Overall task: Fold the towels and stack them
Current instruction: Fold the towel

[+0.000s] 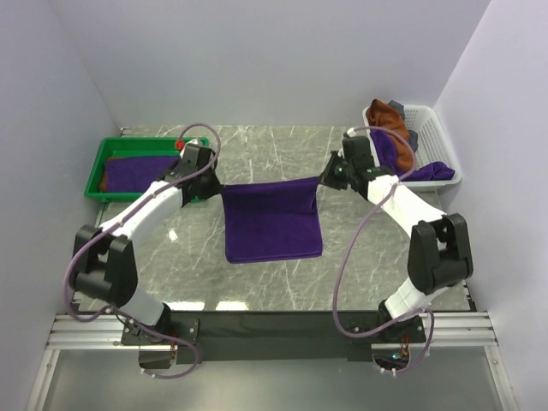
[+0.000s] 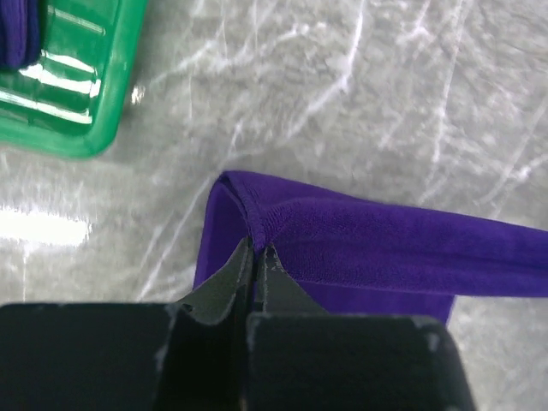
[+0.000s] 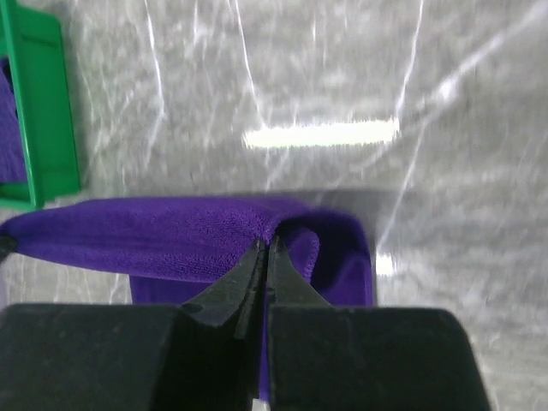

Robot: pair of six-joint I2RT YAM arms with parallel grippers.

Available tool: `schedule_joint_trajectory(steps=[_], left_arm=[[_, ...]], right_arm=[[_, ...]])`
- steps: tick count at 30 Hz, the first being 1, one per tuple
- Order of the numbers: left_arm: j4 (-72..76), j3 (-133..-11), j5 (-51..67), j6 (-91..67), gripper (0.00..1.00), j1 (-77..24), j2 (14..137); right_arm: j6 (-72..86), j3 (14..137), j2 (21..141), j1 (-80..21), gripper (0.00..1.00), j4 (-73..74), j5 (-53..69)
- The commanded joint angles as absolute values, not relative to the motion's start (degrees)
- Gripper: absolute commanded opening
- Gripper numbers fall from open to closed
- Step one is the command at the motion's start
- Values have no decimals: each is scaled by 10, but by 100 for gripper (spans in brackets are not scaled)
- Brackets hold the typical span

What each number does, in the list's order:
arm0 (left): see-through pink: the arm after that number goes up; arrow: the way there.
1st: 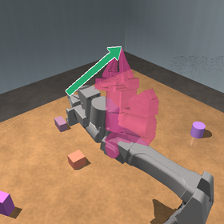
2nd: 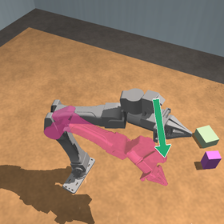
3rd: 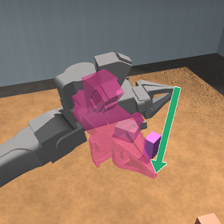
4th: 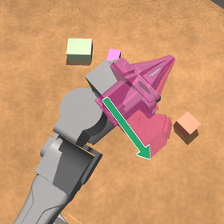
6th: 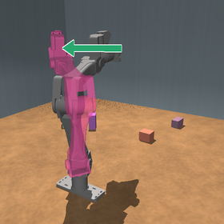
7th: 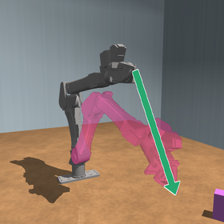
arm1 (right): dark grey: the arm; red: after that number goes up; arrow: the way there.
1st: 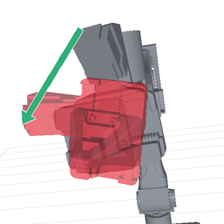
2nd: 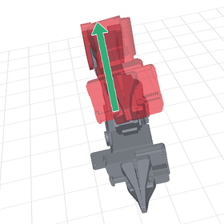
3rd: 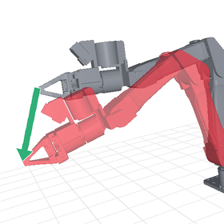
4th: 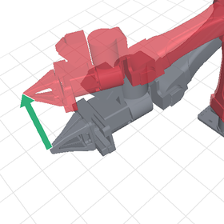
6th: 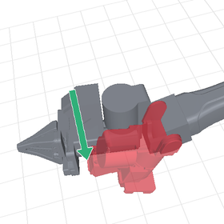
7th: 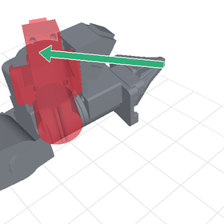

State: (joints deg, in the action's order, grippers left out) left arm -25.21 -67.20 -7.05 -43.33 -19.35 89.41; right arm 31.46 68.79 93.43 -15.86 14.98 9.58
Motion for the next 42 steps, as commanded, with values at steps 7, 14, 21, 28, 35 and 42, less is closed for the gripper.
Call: schedule_joint_trajectory(steps=[7,14,21,28,35,42], left_arm=[[-219,-547,-7,-469,1,-190,775],[-192,-442,27,-494,2,-197,708],[-172,-373,50,-514,3,-217,664],[-184,-352,25,-529,3,-245,641],[-175,-320,18,-534,3,-257,635],[-153,-265,10,-545,4,-268,647]], right_arm=[[340,545,813,-151,1,105,131],[345,471,740,-152,1,100,141],[342,432,701,-152,1,108,146],[344,403,668,-152,2,114,155],[358,333,652,-152,3,91,178],[362,269,658,-153,4,55,185]])
